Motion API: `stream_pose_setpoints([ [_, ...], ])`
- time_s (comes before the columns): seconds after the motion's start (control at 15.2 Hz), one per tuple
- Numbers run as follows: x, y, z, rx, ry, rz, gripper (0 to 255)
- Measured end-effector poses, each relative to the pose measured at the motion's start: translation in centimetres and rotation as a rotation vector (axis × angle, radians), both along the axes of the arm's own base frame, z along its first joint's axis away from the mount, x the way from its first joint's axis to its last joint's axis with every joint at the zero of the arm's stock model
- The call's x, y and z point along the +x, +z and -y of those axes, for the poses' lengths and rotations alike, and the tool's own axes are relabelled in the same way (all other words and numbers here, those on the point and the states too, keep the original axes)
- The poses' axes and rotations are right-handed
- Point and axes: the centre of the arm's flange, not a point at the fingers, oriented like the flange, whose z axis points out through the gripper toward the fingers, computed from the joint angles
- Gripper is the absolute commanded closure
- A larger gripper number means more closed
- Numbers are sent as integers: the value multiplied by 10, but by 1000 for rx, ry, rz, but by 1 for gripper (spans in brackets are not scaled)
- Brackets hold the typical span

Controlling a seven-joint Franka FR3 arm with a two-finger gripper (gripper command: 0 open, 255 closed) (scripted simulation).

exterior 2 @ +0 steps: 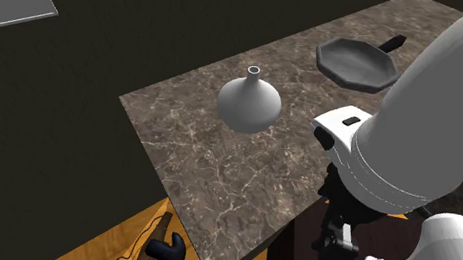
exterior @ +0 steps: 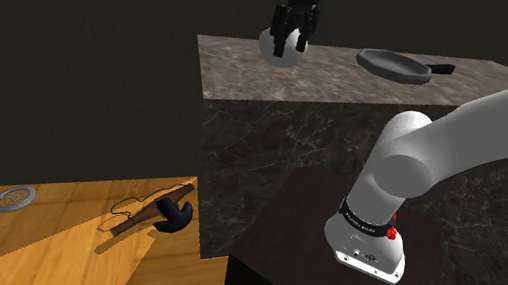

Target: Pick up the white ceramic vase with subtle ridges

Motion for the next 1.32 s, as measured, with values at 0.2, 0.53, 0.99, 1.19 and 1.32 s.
stream_pose_setpoints([
  [0.2, 6, 1, 13, -1, -6, 3, 0],
  [0.53, 36, 12, 65, -7, -27, 16, 0],
  [0.99, 72, 30, 146, -16, -59, 34, 0],
  [1.19, 90, 41, 180, -20, -73, 42, 0],
  [1.32, 100, 41, 202, -23, -82, 47, 0],
])
